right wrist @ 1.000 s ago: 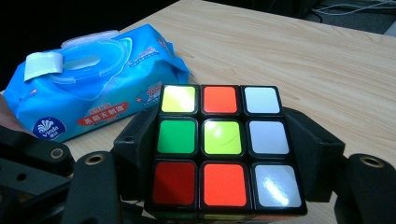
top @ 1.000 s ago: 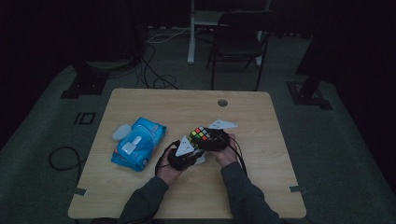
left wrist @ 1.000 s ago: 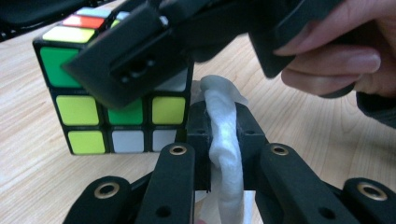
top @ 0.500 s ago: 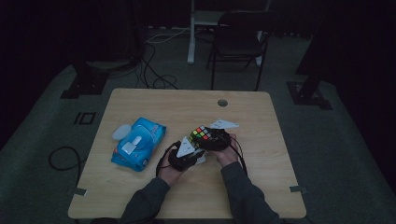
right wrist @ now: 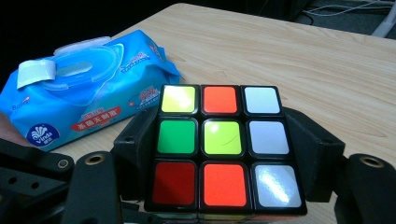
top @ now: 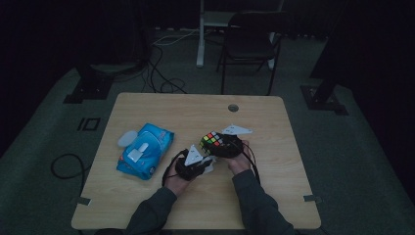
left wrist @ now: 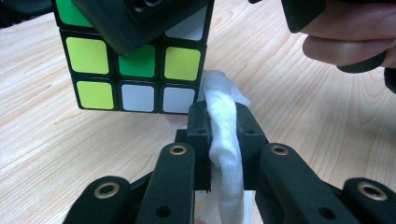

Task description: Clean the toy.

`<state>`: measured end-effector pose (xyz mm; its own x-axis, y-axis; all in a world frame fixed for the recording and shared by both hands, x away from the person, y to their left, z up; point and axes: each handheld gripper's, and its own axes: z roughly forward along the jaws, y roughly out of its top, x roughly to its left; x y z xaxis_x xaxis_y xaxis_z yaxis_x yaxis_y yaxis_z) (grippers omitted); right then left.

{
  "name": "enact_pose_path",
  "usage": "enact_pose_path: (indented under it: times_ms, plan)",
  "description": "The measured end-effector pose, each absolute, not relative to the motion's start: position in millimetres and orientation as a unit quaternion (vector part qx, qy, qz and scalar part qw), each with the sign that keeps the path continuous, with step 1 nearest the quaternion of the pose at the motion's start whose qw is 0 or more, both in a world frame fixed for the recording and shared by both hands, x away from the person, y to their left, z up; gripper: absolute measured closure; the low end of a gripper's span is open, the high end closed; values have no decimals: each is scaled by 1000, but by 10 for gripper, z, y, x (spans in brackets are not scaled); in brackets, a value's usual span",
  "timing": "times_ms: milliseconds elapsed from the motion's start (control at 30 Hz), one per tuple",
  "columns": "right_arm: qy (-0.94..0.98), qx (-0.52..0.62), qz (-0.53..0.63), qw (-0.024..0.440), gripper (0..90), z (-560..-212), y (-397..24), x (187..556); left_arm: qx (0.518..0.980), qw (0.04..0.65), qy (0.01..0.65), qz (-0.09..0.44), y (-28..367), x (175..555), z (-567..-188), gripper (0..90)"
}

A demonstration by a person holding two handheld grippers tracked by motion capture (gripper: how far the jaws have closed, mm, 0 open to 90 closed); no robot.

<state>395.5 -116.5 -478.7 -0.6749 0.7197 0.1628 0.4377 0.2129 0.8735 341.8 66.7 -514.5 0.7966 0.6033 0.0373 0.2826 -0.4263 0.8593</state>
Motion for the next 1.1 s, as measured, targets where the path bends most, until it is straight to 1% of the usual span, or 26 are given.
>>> enact_pose_path:
  times_ms: [1100]
  plan:
    - [767,387,494,138,344,-4826,-1162,3966,810,490,267,181,691,3392,-4995,818]
